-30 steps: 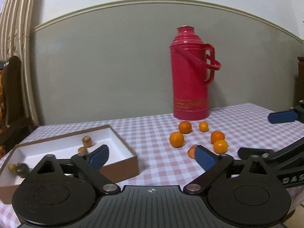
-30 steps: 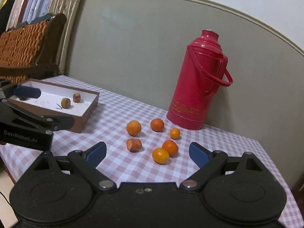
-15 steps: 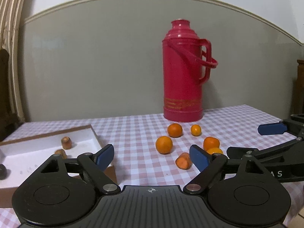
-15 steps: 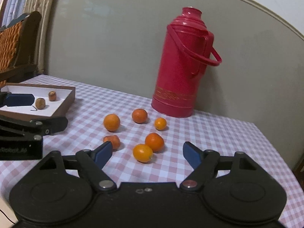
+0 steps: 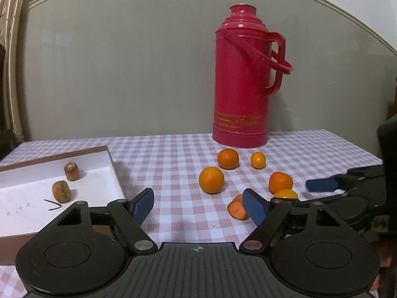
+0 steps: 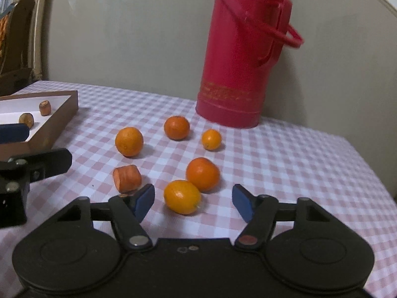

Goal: Organize fruits
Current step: 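Grasp a cut orange piece with the left tool while the right tool grasps a yellow-orange mandarin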

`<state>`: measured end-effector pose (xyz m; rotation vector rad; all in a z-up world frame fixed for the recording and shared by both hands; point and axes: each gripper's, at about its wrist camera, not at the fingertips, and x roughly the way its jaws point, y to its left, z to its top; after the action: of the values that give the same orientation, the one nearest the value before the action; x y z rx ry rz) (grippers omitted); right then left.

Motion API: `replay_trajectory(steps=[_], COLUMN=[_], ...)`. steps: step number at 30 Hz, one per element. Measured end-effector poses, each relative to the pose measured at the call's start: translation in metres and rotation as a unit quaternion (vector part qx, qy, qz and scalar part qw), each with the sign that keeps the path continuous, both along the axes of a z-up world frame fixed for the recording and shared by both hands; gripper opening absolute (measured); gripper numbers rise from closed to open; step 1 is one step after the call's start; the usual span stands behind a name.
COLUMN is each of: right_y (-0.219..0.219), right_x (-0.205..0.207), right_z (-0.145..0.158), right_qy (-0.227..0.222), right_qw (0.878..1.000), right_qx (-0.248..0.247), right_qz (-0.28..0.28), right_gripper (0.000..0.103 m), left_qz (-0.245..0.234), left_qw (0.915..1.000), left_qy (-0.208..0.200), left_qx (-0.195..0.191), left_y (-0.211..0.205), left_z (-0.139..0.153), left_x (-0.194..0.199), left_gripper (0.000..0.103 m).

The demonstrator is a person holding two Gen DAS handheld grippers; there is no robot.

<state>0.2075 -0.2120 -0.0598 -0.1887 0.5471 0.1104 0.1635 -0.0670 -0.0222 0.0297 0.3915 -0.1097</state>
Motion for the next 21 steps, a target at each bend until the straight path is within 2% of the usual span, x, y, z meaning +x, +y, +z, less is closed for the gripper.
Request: replay_trajectory(steps=[5,9,11,13,18,21], right_y=[-0.011,-0.026,-0.029,-0.032,-0.038,-0.041], right_x=[0.008,0.009,0.008,0.005,0.003,0.004], right_z=[-0.002,-0.002,-0.003,-0.004,-0.003,-0.002], right_qy=[0.016,0.018,0.02,0.02,0.02,0.02], right_qw=[1.0,0.999,0.999,0.999,0.999,0.999], right_qx=[0.006,0.021,0.02,0.017,0.022,0.033], right_qz=[-0.02,-0.024,-0.023,-0.021,-0.018,-0.019], right_gripper=[0.037,0.036,0.036,0.035,0.03,0.03], left_qz=[-0.022,-0.037,-0.041,-0.042,-0.045,-0.047], left_qw=[0.9995,0.9987,0.9981,0.9973,0.9958,0.9935], left_qy=[0.021,0.035,0.045,0.059,0.079,0.103], left_qx=[0.001,0.011,0.014,0.012,0.012,0.013], left_y=[-0.012,-0.027,-0.033,-0.038,-0.046,-0.049], left_z=[-0.008,-0.015,-0.019,-0.023,-0.027,-0.03], left_x=[0.018,0.03,0.036,0.042,0.047,0.055], left_gripper=[0.079,0.078,0.069,0.064,0.062,0.053])
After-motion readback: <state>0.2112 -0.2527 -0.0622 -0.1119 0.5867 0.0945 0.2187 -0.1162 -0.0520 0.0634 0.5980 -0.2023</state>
